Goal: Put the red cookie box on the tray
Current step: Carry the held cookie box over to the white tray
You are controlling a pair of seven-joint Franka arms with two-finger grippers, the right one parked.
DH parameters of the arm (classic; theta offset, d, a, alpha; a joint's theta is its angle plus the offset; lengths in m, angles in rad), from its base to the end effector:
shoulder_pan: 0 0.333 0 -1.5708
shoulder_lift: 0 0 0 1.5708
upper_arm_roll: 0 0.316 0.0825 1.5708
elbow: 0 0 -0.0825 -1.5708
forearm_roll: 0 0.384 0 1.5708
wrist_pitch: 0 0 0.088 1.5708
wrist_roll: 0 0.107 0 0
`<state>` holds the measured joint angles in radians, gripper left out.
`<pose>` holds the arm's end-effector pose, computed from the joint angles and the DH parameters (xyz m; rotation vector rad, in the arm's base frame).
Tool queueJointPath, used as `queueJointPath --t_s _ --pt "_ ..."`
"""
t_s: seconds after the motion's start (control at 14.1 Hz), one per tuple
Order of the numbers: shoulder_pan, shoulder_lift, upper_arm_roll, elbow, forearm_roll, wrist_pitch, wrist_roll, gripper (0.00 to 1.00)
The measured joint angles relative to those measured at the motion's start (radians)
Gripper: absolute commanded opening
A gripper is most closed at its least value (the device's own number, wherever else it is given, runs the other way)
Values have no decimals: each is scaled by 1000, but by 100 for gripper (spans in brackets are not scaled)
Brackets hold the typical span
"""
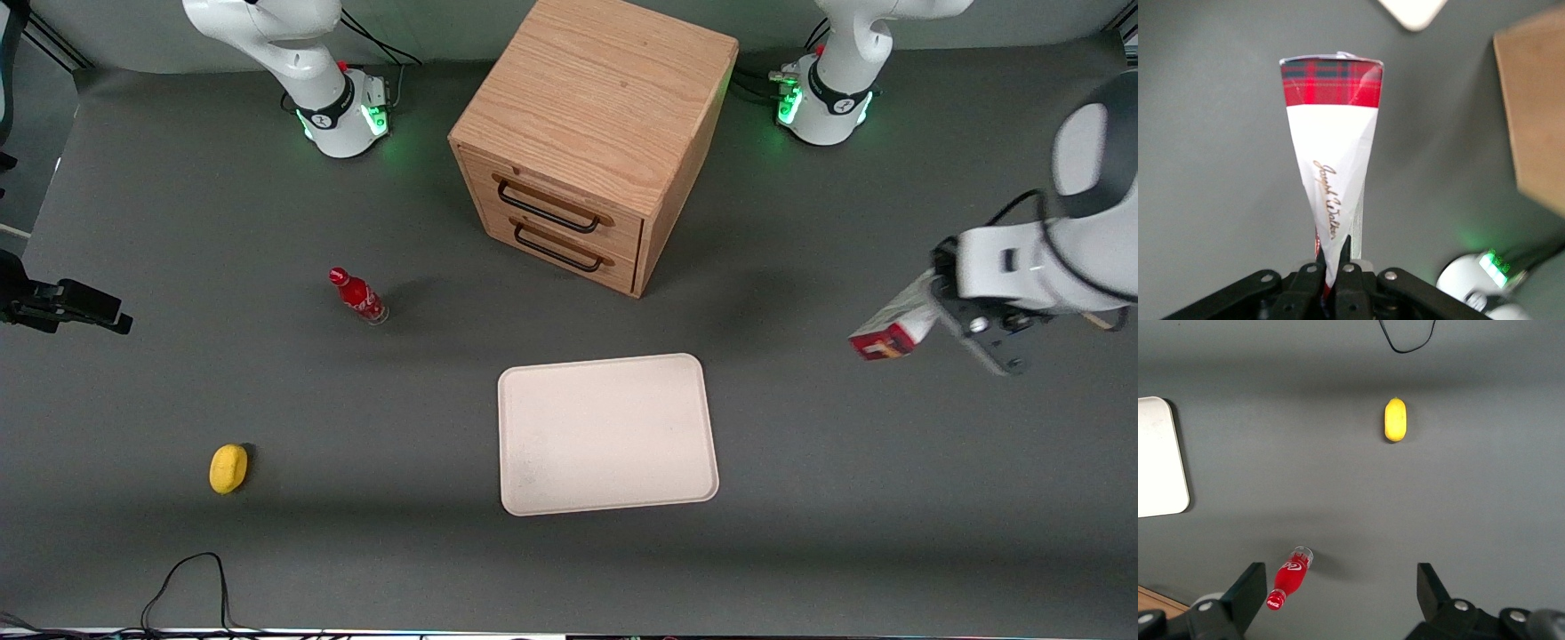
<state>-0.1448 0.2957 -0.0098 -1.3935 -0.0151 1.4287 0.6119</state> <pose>0.6120 -0.0964 0.5218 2.8206 -1.1374 -0.3817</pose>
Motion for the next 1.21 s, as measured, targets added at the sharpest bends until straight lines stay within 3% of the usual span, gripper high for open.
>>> queueJointPath --t_s 0.28,0.78,1.21 --pt "-10 188 -151 173 -4 107 -390 0" --pt "-131 462 -173 326 -4 378 -925 0" --pt "-156 534 -169 341 4 432 -1068 0"
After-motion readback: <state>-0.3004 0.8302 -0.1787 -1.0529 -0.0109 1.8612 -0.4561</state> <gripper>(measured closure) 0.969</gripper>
